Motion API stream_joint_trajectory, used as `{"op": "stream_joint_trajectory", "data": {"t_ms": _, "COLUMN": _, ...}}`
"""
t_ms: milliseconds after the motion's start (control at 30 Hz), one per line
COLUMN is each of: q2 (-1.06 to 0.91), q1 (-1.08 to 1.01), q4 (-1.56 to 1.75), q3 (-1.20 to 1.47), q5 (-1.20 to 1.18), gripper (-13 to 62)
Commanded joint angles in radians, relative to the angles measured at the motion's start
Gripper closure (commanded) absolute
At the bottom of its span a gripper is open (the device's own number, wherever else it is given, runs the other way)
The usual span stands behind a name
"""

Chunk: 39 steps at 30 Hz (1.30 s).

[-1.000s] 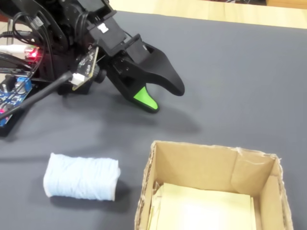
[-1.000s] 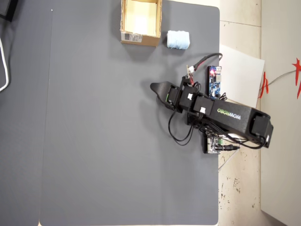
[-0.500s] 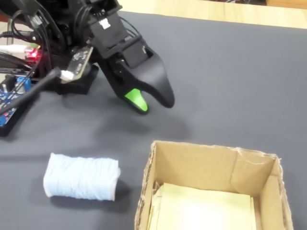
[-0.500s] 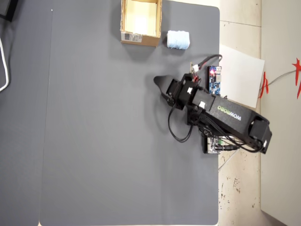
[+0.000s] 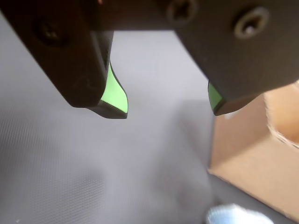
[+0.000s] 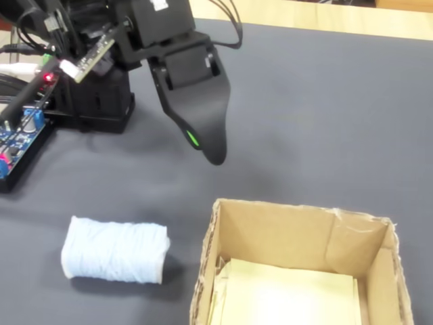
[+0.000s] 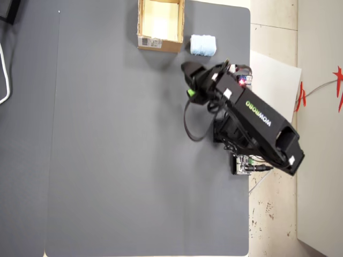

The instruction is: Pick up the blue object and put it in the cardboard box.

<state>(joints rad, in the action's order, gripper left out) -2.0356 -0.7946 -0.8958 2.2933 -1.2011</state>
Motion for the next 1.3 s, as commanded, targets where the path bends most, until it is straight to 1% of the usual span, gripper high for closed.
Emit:
{"op": "stream_joint_trajectory", "data": {"t_ms": 0, "q2": 0.006, "q1": -0.021, "q4": -0.011, "q3": -0.077, "q5": 0.015, "gripper": 16.5}}
{"op": "stream_joint_trajectory", "data": {"t_ms": 300, "q2": 0.146, "q1": -0.167, "q4": -0.066, "q3": -0.253, "q5": 0.032, "gripper": 16.5}}
{"op": "stream_joint_trajectory", "data": {"t_ms": 500, "q2": 0.229, "q1": -0.232, "q4": -0.075, "q3": -0.324, "q5": 0.029, "gripper": 16.5}}
{"op": "stream_joint_trajectory", "data": {"t_ms": 800, "q2": 0.38, "q1": -0.336, "q4": -0.058, "q3": -0.396, "q5": -0.08, "gripper": 16.4}}
{"op": "stream_joint_trajectory", "data": {"t_ms": 1267, "q2": 0.535, "q1": -0.439, "q4": 0.084, "q3": -0.405, "q5": -0.222, "gripper": 16.4}}
